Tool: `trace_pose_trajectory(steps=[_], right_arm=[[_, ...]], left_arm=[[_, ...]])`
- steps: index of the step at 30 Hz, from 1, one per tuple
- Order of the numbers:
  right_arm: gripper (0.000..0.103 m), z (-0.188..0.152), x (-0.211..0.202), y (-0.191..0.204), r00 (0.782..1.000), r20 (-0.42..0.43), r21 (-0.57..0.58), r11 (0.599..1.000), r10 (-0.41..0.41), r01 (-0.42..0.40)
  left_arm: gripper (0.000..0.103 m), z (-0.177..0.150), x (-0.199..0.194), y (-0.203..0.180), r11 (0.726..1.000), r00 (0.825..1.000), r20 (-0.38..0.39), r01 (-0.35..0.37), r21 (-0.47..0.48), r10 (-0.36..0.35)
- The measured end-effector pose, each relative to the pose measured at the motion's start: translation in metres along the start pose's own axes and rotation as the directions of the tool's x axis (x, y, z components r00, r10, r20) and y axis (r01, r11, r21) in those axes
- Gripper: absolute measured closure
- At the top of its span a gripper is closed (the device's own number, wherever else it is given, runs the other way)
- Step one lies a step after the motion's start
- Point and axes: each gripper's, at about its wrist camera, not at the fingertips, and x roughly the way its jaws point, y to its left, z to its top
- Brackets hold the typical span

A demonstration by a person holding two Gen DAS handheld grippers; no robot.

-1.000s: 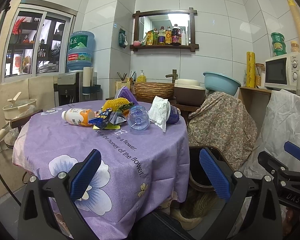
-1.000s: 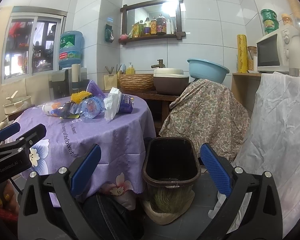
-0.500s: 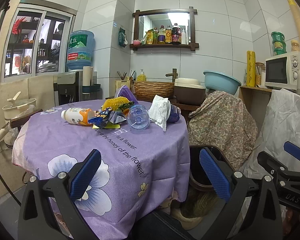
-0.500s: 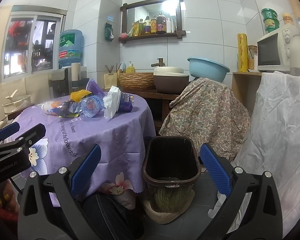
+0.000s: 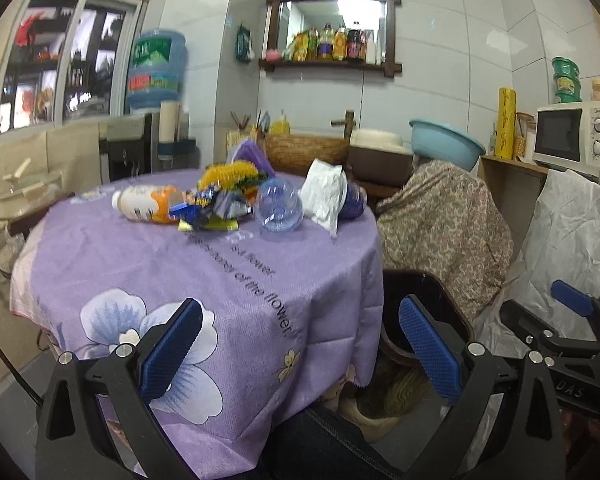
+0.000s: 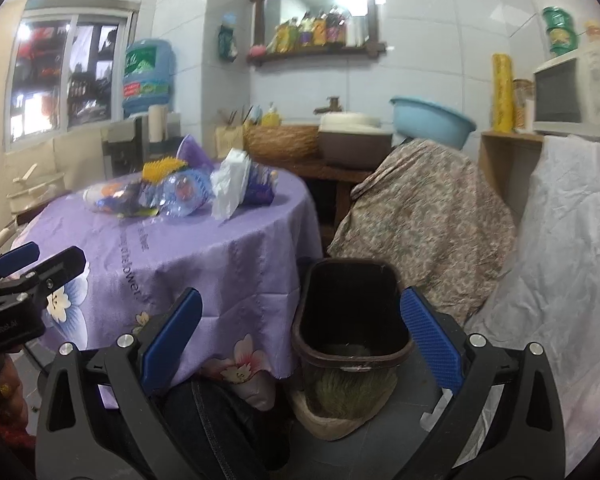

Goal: Collect trash
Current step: 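Grasp the milk-tea bottle with the left tool while the right tool grasps the Ganten water bottle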

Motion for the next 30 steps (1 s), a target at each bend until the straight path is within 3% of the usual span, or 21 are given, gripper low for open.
trace_pose_trajectory(steps=[3,6,12,16,20,24,26,30], right_arm=[[0.005,0.006,0.026,0.007,0.998,-0.048,-0.021,0.999,0.042,-0.043],[0.005,0.018,0.049,0.017,0.993,-0.068,-0.020,0.995,0.099,-0.100],[0.005,0.062,0.096,0.047,0.956,-0.105,0.026,0.962,0.274,-0.273],[0.005,0.086,0.122,0.070,0.938,-0.116,0.041,0.945,0.328,-0.325],[0.005,0.112,0.153,0.087,0.902,-0.170,0.075,0.918,0.396,-0.389],[0.006,0.142,0.184,0.096,0.884,-0.222,0.116,0.911,0.411,-0.395],[0.013,0.161,0.207,0.100,0.876,-0.268,0.158,0.915,0.401,-0.371],[0.025,0.180,0.247,0.105,0.835,-0.363,0.254,0.906,0.413,-0.338]], left_arm=[[0.005,0.004,0.021,0.029,0.997,0.997,-0.074,-0.006,-0.071,0.000],[0.005,0.012,0.034,0.053,0.994,0.995,-0.094,-0.045,-0.100,0.035],[0.009,0.050,0.057,0.085,0.995,0.992,-0.087,-0.093,-0.038,0.090],[0.019,0.074,0.077,0.096,0.994,0.989,-0.106,-0.104,0.024,0.106],[0.020,0.087,0.087,0.114,0.995,0.987,-0.124,-0.097,0.022,0.099],[0.020,0.101,0.098,0.144,0.991,0.981,-0.171,-0.108,-0.080,0.093],[0.020,0.111,0.103,0.158,0.983,0.977,-0.185,-0.130,-0.128,0.105],[0.020,0.128,0.111,0.182,0.960,0.967,-0.225,-0.171,-0.221,0.120]])
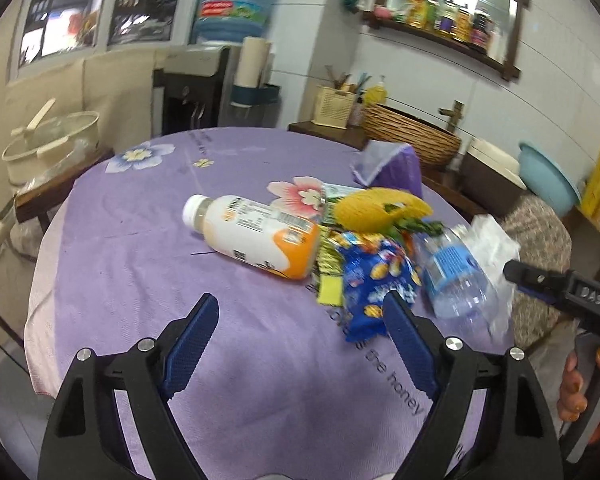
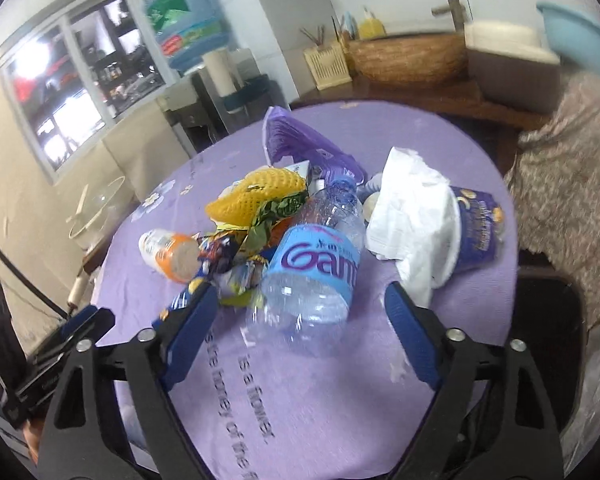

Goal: Collect trash
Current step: 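Grasp the milk-tea bottle with the left tool while the right tool grasps the Ganten water bottle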

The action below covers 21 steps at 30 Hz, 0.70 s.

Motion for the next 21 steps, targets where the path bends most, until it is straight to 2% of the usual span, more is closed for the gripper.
trace_pose_trajectory(steps=[2,7,11,15,18,21], right_arm=[[0.028,0.013,0.018,0.001,0.998,-0.056,0.027,1.000,-0.015,0.016],[0.028,0.027,0.045,0.005,0.987,-0.136,0.034,0.995,-0.086,0.091],[0.028,0.028,0.069,0.005,0.972,-0.221,0.047,0.994,-0.083,0.096],[0.030,0.023,0.082,-0.005,0.963,-0.264,0.088,0.993,-0.055,0.081],[0.031,0.020,0.082,-0.005,0.965,-0.257,0.088,0.994,-0.042,0.067],[0.031,0.019,0.080,-0.005,0.967,-0.252,0.084,0.995,-0.037,0.060]], left_arm=[[0.020,0.010,0.004,0.009,0.998,1.000,-0.021,0.002,-0.057,-0.003],[0.014,0.029,0.020,0.028,0.985,0.997,-0.081,-0.015,-0.170,0.001],[0.013,0.040,0.040,0.037,0.972,0.986,-0.167,-0.046,-0.232,0.006],[0.013,0.048,0.061,0.052,0.942,0.976,-0.218,-0.055,-0.331,-0.019],[0.013,0.055,0.075,0.061,0.924,0.970,-0.242,-0.073,-0.376,-0.022],[0.013,0.062,0.090,0.071,0.886,0.962,-0.265,-0.070,-0.459,-0.061]])
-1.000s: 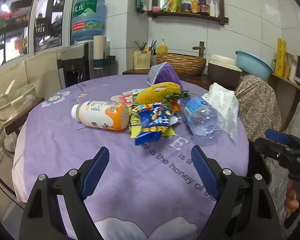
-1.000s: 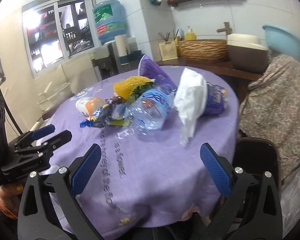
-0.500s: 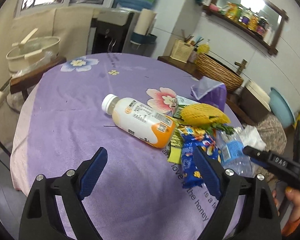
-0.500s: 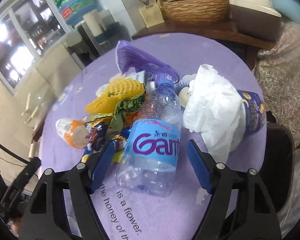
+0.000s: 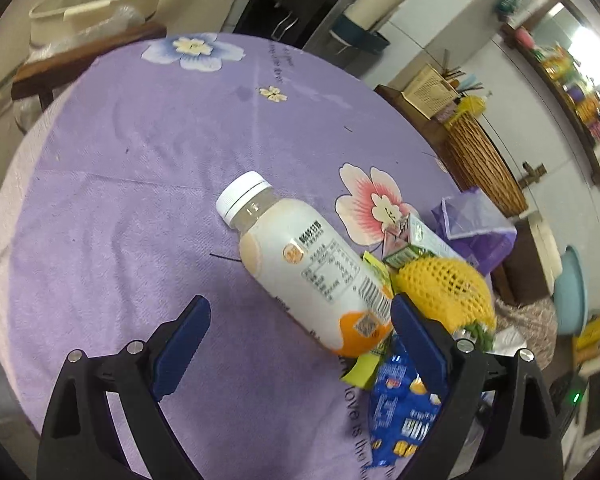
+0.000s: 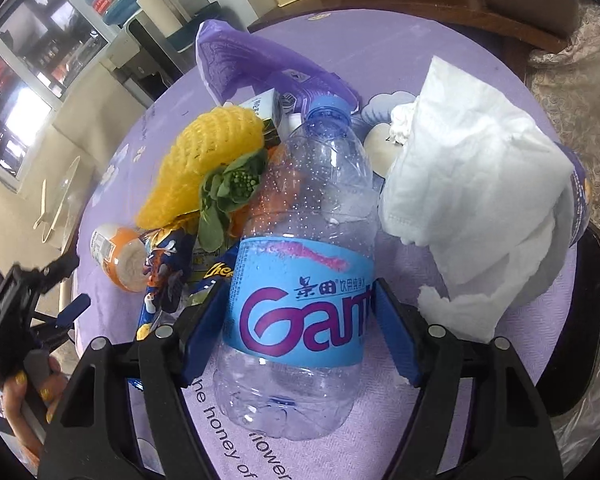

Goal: Collect trash
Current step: 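Grasp the milk-tea bottle with the left tool while the right tool grasps the Ganten water bottle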

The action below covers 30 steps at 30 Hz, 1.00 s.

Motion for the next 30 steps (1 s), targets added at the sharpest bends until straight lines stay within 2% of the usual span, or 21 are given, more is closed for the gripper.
trace_pose_trajectory(steps=[4,9,14,17,21,26,30], right_arm=[[0.031,-0.004,-0.002,0.004,1.000,0.022,-0.042,0.999,-0.015,0.016],[0.031,-0.009,-0.005,0.008,0.998,0.051,-0.087,0.995,-0.035,0.039],[0.031,-0.011,-0.006,0.009,0.997,0.067,-0.107,0.993,-0.042,0.049],[0.032,-0.013,-0.007,0.007,0.997,0.069,-0.110,0.993,-0.037,0.044],[0.032,-0.016,-0.011,0.005,0.997,0.077,-0.116,0.993,-0.030,0.039],[0.032,-0.018,-0.019,0.004,0.993,0.116,-0.130,0.991,-0.029,0.044],[0.033,-0.024,-0.026,0.003,0.992,0.127,-0.135,0.991,-0.003,0.020]], left_arm=[[0.014,0.009,0.014,0.001,0.996,0.998,-0.054,0.009,-0.086,-0.014],[0.015,0.018,0.030,-0.009,0.993,0.995,-0.095,-0.018,-0.119,0.007],[0.023,0.024,0.050,-0.025,0.993,0.988,-0.119,-0.107,-0.052,0.101],[0.025,0.027,0.062,-0.031,0.992,0.983,-0.132,-0.129,-0.007,0.127],[0.037,0.028,0.073,-0.034,0.989,0.978,-0.149,-0.146,0.032,0.149],[0.038,0.026,0.067,-0.031,0.990,0.983,-0.125,-0.126,0.059,0.133],[0.040,0.016,0.046,-0.024,0.992,0.993,-0.057,-0.097,0.085,0.102]])
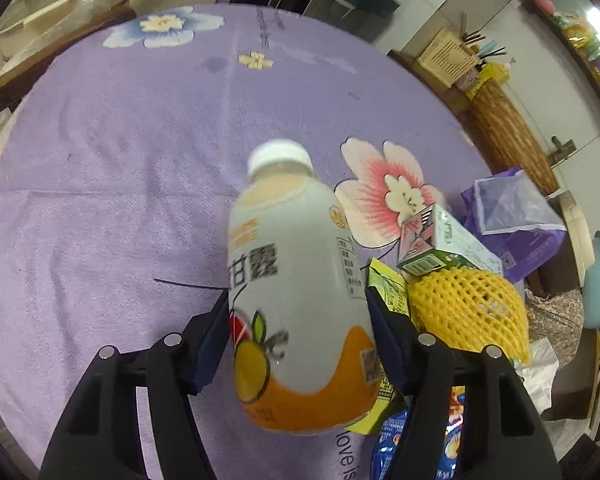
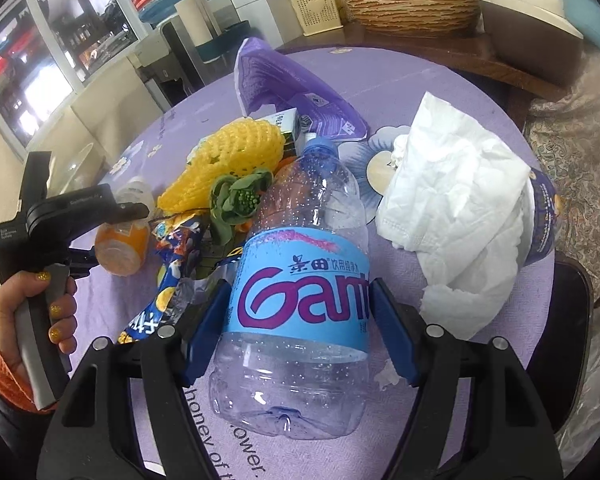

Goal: Collect trash
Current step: 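Grasp the milk-tea bottle with the left tool while the right tool grasps the Ganten water bottle, then lift both bottles and carry them over the brown trash bin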

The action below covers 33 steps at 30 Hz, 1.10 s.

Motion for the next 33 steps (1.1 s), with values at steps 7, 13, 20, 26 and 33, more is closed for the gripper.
trace_pose_trajectory(steps=[7,13,20,26,33], right_arm=[[0.034,-0.021,-0.018,-0.001,0.999,0.032,-0.013,0.999,0.037,-0.036],[0.035,-0.045,-0.051,-0.002,0.991,0.081,-0.017,0.994,0.107,-0.105],[0.036,-0.064,-0.077,0.000,0.982,0.104,-0.044,0.987,0.158,-0.154],[0.036,-0.074,-0.077,0.009,0.988,0.084,-0.101,0.987,0.131,-0.122],[0.036,-0.078,-0.054,0.013,0.997,-0.054,-0.170,0.983,0.062,-0.070]], left_arm=[[0.042,-0.036,-0.042,0.016,0.996,0.995,0.091,0.034,0.088,-0.042],[0.042,-0.066,-0.079,0.025,0.988,0.981,0.160,0.093,0.125,-0.113],[0.042,-0.098,-0.118,0.013,0.968,0.959,0.216,0.136,0.213,-0.183],[0.042,-0.110,-0.135,0.003,0.955,0.947,0.230,0.168,0.245,-0.225],[0.042,-0.116,-0.137,0.002,0.948,0.945,0.227,0.170,0.267,-0.234]])
